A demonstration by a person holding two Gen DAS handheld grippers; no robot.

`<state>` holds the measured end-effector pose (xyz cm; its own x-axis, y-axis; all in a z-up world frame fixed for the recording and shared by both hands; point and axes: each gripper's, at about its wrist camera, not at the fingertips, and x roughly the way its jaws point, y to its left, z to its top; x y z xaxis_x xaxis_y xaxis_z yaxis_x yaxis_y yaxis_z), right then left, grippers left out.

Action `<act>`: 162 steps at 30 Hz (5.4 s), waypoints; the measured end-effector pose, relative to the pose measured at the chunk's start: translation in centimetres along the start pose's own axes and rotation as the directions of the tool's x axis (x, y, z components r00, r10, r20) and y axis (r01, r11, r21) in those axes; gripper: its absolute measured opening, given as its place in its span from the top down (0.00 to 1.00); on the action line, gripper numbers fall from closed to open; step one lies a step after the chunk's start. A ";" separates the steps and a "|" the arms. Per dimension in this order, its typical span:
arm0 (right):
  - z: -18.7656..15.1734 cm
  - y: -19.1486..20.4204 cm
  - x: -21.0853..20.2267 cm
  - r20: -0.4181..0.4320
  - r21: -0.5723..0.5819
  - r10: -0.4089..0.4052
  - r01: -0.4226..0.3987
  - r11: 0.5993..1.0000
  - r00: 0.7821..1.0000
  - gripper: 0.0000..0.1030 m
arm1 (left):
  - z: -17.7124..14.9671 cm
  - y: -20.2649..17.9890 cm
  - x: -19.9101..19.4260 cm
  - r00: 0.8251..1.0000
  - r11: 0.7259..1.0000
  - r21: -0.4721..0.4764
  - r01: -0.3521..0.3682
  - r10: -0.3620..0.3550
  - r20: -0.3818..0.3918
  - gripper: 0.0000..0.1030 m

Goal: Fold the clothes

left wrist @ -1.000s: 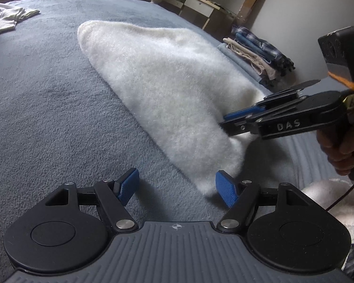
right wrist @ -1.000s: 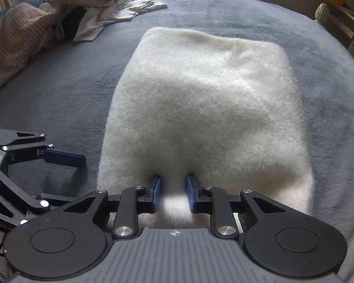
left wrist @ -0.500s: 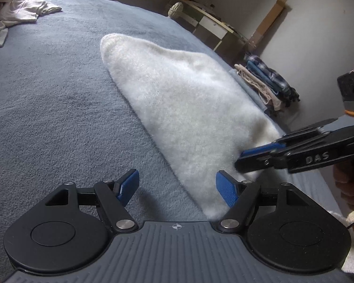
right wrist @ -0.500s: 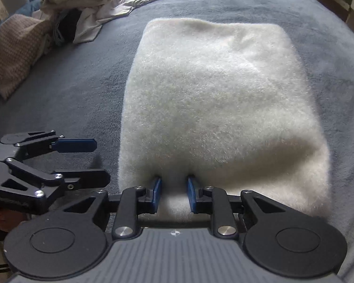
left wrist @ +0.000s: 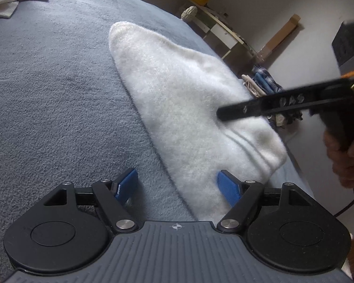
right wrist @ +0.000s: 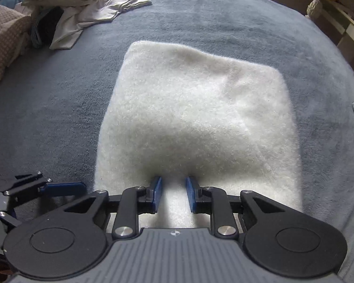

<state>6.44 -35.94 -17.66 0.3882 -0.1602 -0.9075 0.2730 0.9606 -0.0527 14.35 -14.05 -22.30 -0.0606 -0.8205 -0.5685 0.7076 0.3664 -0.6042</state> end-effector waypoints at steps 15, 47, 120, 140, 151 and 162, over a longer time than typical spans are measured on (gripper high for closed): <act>5.3 2.2 -1.0 0.099 -0.023 0.020 -0.018 1.000 0.995 0.77 | -0.5 0.1 -0.4 1.000 1.000 -0.002 -0.007 0.007 -0.006 0.27; 11.5 5.9 3.9 0.134 -0.161 0.006 0.016 0.987 0.991 0.76 | -0.8 0.5 -0.3 1.000 1.000 -0.023 0.000 0.000 -0.013 0.26; -2.2 -11.9 5.8 0.385 0.541 0.676 -0.747 0.386 0.628 0.00 | 2.9 5.0 -2.8 0.988 0.971 -0.187 0.148 -0.152 -0.008 0.25; -0.6 3.6 4.2 0.234 0.369 0.831 -0.837 0.404 0.505 0.00 | -3.6 9.5 -14.6 0.997 0.957 -0.286 -0.044 0.062 0.052 0.25; -2.8 1.7 5.0 0.226 0.462 0.776 -0.767 0.446 0.588 0.00 | -2.6 10.2 -15.5 0.990 0.950 -0.290 -0.114 0.132 0.046 0.20; -9.1 -3.1 -0.1 0.397 0.544 0.611 -0.712 0.444 0.685 0.00 | 0.8 8.5 -20.1 0.959 0.955 -0.216 -0.202 0.237 0.152 0.18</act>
<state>-2.50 -36.84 -21.22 0.7821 0.3875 -0.4881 0.3232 0.4173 0.8493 22.13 5.23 -15.57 0.2171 -0.7670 -0.6038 0.5365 0.6105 -0.5826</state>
